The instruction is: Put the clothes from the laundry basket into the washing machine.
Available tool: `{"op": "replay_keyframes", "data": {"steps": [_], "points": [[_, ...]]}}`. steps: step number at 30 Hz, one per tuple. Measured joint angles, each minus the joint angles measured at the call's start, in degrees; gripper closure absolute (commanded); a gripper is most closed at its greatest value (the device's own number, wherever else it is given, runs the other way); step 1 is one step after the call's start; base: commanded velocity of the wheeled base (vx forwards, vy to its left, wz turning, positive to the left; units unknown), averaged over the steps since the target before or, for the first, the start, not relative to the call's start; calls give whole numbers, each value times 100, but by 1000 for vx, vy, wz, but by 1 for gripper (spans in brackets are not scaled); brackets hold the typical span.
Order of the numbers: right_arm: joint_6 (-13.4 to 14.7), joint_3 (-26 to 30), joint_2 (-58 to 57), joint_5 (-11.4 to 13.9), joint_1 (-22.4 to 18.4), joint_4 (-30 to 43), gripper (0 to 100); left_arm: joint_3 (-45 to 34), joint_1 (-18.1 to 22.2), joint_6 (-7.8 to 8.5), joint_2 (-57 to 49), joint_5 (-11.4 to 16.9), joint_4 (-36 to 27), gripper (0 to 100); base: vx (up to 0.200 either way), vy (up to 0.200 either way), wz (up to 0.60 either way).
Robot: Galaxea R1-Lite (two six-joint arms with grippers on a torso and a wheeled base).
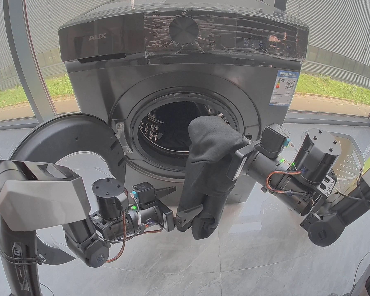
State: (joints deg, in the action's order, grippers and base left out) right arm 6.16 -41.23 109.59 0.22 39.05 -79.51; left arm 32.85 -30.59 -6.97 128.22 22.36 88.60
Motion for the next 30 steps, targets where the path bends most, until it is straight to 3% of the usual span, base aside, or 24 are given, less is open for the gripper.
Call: {"op": "replay_keyframes", "data": {"steps": [4, 5, 20, 30], "points": [[5, 2, -6, 2, 22, -6, 100, 293, 7, 9, 266, -38, -2, 0, 0, 0, 0], [7, 2, -6, 2, 22, -6, 100, 361, 11, 28, 329, -49, -4, 100, 0, 0, 0], [9, 217, -17, 2, -35, 11, 100, 827, 127, 134, 430, -263, 2, 100, 0, 0, 0], [13, 811, -9, 104, -689, -17, 100, 573, 503, 178, -656, -605, -6, 100, 0, 0, 0]]}}
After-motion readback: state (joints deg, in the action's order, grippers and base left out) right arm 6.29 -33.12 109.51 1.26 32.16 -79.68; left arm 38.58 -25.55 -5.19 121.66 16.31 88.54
